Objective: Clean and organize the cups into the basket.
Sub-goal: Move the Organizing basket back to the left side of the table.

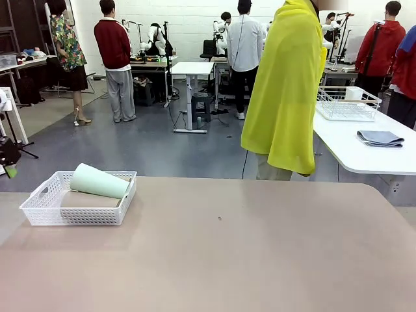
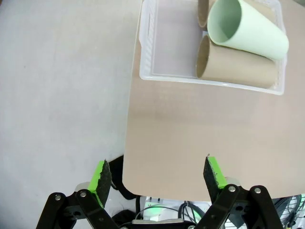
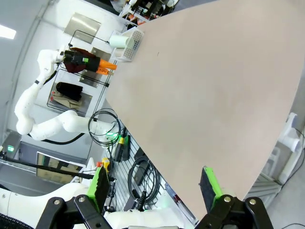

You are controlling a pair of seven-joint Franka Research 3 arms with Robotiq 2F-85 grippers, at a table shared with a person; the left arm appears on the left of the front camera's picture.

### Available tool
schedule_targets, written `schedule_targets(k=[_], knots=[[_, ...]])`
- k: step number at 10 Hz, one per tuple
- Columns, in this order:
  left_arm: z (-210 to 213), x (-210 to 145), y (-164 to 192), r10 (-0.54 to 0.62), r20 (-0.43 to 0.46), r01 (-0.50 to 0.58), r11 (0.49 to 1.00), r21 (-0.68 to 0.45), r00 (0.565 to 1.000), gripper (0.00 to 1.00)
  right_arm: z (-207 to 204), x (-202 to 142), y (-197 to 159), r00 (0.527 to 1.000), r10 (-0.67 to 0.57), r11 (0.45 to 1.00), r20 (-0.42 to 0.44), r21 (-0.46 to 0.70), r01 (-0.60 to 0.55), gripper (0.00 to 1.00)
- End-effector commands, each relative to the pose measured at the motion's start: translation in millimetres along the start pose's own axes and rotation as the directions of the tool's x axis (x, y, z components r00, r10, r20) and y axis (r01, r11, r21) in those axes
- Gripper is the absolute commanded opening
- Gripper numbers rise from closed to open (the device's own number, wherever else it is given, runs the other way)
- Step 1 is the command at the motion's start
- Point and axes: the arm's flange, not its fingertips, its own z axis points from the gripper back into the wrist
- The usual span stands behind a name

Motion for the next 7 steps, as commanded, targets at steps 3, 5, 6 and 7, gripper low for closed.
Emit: schedule_targets(k=[3, 5, 6, 7], knots=[[-3, 16, 3, 0.000, -0.028, 0.000, 1.000, 0.012, 1.000, 1.00, -1, -2, 2, 1.000, 0.012, 1.000, 0.007, 0.001, -0.012, 1.00], [-4, 7, 0, 0.001, -0.011, -0.001, 1.000, 0.003, 1.000, 1.00, -1, -2, 2, 1.000, 0.012, 1.000, 0.007, 0.001, -0.012, 1.00], [18, 18, 23, -0.132, -0.147, 0.078, 0.941, -0.329, 0.980, 1.00, -1, -2, 2, 1.000, 0.012, 1.000, 0.007, 0.001, -0.012, 1.00], [29, 27, 48, -0.200, -0.192, 0.072, 0.849, -0.523, 0.961, 1.00, -1, -2, 2, 1.000, 0.012, 1.000, 0.007, 0.001, -0.012, 1.00]])
